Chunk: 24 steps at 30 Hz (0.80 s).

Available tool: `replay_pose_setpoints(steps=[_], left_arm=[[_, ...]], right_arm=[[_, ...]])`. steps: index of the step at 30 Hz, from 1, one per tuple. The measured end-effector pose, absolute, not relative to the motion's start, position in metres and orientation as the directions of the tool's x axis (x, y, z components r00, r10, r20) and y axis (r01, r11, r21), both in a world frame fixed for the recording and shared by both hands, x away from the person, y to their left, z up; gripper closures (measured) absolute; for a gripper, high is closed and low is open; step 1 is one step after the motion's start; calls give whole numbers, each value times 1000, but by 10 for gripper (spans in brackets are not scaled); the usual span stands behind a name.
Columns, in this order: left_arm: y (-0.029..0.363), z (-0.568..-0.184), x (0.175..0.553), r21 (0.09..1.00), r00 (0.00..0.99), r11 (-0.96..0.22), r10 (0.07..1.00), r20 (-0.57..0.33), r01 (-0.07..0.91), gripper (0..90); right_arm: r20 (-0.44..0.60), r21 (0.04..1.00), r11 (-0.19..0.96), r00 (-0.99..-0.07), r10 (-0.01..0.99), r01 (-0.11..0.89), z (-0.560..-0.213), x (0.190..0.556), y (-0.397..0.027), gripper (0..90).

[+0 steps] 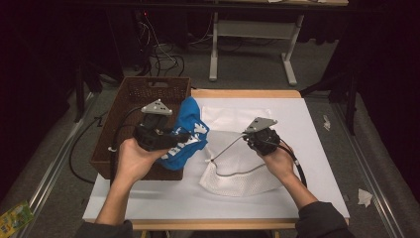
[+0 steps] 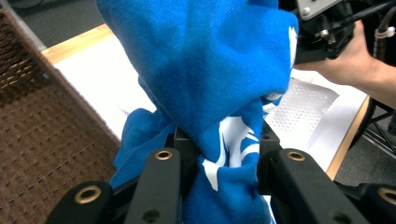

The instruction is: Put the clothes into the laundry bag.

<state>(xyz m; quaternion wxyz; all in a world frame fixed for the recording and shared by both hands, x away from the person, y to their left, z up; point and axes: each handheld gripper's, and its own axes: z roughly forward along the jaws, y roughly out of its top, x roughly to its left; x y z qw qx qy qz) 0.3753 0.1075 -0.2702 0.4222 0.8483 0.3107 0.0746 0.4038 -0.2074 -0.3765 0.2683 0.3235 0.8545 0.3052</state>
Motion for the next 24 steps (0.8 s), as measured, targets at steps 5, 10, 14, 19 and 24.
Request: replay_pose_setpoints(steps=[5,10,14,19,24], left_arm=[[99,-270,371,762,808,-464,575,-128,451,711],[92,-270,366,769,816,-474,568,-104,428,711],[87,-266,360,779,828,-477,553,-94,407,711],[79,-265,359,781,840,-482,533,-98,397,711],[69,-268,357,780,854,-491,510,-104,388,711]], right_arm=[[-264,698,606,-650,713,381,-376,404,-209,893],[-259,700,602,-648,716,384,-377,404,-208,893],[-266,698,609,-652,710,378,-376,405,-208,893],[-265,697,608,-652,711,379,-376,405,-207,893],[-265,700,604,-647,715,380,-376,405,-208,893]])
